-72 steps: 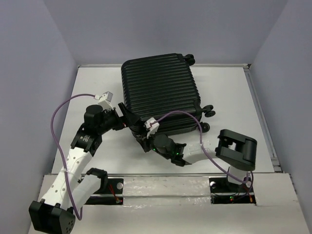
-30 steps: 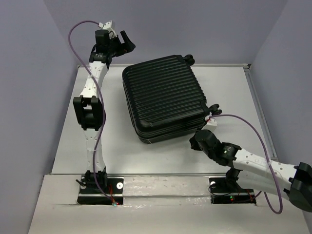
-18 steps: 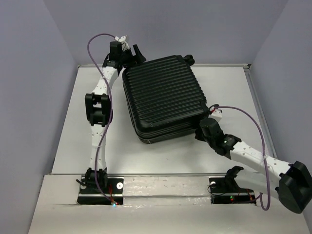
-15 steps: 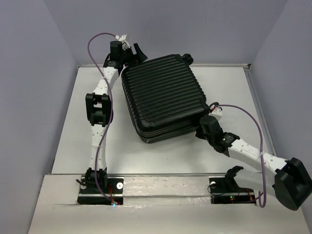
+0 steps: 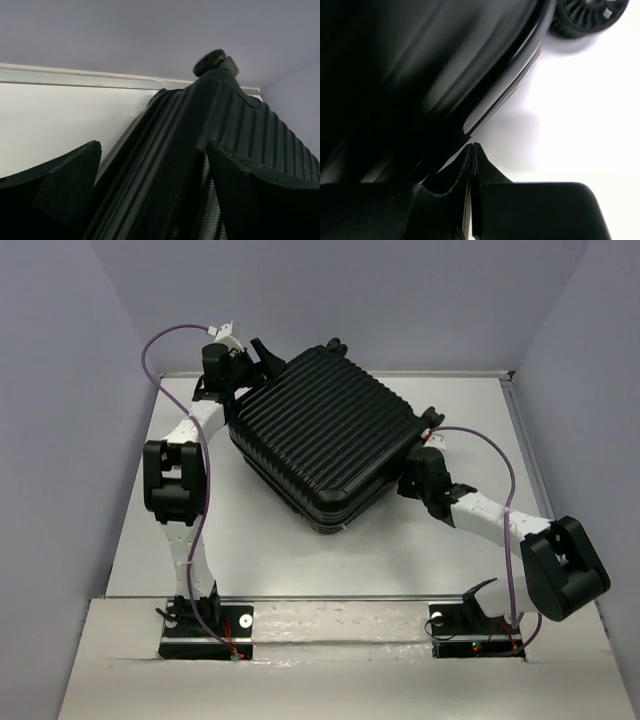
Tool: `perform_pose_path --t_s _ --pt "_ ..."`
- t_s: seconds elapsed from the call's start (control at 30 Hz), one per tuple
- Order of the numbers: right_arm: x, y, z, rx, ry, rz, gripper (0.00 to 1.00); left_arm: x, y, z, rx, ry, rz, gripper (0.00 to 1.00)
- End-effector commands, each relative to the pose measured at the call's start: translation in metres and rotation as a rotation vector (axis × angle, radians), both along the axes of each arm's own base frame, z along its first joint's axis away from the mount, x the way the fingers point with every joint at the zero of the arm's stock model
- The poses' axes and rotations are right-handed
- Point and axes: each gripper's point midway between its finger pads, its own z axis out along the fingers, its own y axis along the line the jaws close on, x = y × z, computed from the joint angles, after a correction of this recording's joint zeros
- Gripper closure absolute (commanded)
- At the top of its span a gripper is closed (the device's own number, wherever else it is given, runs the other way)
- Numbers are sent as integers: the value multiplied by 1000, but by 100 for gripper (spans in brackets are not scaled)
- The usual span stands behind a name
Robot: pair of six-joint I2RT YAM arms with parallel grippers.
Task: Pack the luggage
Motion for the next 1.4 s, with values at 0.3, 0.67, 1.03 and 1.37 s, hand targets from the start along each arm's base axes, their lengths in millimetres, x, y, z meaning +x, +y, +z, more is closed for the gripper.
perform_pose_path --t_s 0.3,0.67,1.03,1.37 --pt "79 68 103 127 -153 341 71 -122 30 -1 -116 171 252 1" --pt "24 40 100 125 -119 313 60 -197 99 186 -32 -183 504 1" --pt "-76 67 79 307 -252 706 88 -310 -7 95 85 -46 47 1" --pt "-88 96 59 359 -243 869 45 -460 -128 22 26 99 -511 3"
